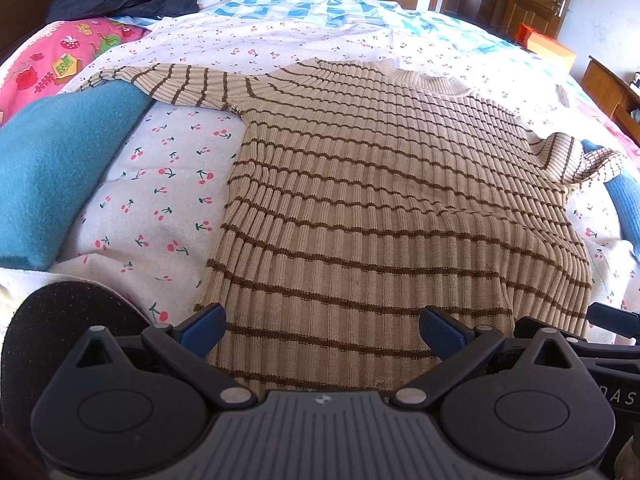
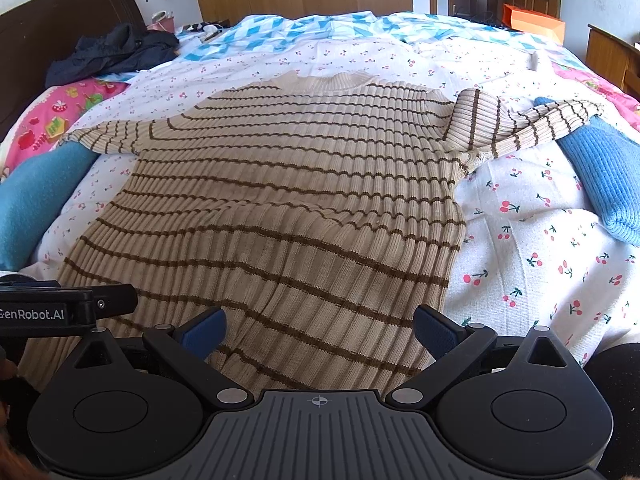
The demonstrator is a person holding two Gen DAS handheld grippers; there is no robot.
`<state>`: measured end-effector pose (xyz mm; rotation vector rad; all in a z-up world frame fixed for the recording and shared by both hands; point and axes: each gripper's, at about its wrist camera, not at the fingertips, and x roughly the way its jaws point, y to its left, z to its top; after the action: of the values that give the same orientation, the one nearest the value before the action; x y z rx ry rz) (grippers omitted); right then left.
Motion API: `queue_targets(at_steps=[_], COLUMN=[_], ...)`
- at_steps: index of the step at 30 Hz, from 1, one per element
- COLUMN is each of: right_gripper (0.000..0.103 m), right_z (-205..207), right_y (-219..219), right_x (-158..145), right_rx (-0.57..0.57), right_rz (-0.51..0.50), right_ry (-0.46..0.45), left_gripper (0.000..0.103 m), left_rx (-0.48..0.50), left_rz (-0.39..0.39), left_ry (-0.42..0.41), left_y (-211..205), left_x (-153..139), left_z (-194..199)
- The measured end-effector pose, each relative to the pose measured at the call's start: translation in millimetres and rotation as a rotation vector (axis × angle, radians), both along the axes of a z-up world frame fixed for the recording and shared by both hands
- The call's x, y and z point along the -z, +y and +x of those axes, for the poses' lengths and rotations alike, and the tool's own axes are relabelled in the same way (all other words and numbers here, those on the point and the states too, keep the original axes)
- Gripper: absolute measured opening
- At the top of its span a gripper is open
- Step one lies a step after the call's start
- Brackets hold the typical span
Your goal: Fold small clothes
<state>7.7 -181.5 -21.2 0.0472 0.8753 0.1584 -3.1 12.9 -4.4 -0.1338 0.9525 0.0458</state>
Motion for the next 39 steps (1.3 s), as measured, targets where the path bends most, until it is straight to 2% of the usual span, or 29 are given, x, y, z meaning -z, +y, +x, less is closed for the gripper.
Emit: queue_targets(at_steps=[14,39], right_gripper=[0.101,0.1], right_z=[-0.8,-0.6], right_y=[-1.4,-4.8], right_x=[0.2,-0.4], right_rx=[0.008,0.023], right_rz=[0.004,0.017], right_ry=[-0.008,-0.03], left_gripper=[0.103,0.103], left_rx=[-0.001,0.037], left_rz=[-0.009,0.047], left_ry=[-0.001,0.008], left_y=[1.3,-8.5], left_x=[-0.1,2.5], left_z=[0.2,1.3])
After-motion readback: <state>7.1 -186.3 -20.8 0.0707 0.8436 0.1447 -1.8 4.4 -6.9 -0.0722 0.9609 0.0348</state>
